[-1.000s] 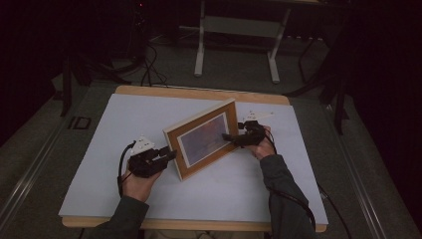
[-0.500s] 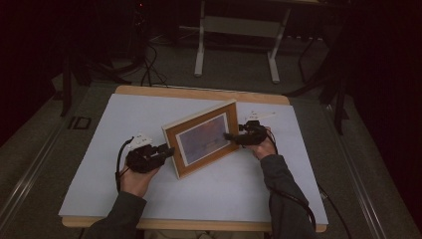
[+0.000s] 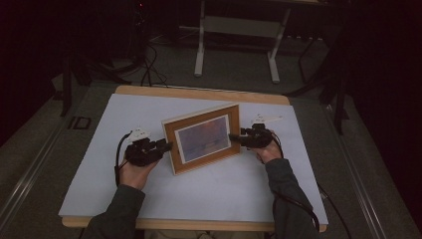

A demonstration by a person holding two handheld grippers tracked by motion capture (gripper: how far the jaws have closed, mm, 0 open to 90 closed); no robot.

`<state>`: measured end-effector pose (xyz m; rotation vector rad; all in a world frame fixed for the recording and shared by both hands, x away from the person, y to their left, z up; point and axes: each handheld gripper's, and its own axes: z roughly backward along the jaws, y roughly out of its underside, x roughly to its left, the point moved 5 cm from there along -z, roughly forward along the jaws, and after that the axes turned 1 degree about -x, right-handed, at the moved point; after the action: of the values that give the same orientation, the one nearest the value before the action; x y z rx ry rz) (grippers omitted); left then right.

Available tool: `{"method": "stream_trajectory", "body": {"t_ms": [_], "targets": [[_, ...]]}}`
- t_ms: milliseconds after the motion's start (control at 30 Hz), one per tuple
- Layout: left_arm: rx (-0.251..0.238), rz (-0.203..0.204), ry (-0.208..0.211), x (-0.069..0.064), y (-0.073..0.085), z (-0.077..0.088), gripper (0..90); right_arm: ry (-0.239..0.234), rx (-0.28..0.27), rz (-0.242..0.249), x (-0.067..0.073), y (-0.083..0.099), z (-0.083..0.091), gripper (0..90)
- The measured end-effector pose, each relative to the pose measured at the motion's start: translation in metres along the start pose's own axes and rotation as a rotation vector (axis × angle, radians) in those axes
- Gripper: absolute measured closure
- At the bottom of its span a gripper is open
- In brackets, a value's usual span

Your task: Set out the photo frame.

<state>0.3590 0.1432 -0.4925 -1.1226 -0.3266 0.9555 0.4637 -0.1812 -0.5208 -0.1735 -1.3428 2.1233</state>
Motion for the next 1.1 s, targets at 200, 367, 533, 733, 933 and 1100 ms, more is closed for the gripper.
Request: {"method": "stream_trajectory", "body": {"t_ms": [200,367,533,733,933,1100], "targets": [[-0.003,0.008,0.003,0.004,-0.002,-0.002,72.1,-0.019,-0.007,-0.017,-0.001,0.003,0.005,56.6],[0.001,0.004,0.006,0.007,-0.004,-0.005,72.0,-0.016,-0.014,-0.020,0.000,0.006,0.008,58.4],[0.005,-0.006,0.009,0.009,-0.007,-0.007,72.0,0.002,-0.013,-0.022,0.002,0.007,0.011,58.6],[0.007,-0.013,0.025,0.013,-0.009,-0.010,71.8,0.029,-0.015,-0.022,0.005,0.008,0.013,58.8],[0.009,-0.016,0.030,0.016,-0.011,-0.013,71.4,0.057,-0.015,-0.024,0.009,0.011,0.015,59.0],[0.016,-0.021,0.041,0.019,-0.012,-0.014,71.2,0.080,-0.018,-0.032,0.013,0.013,0.017,59.1]]}}
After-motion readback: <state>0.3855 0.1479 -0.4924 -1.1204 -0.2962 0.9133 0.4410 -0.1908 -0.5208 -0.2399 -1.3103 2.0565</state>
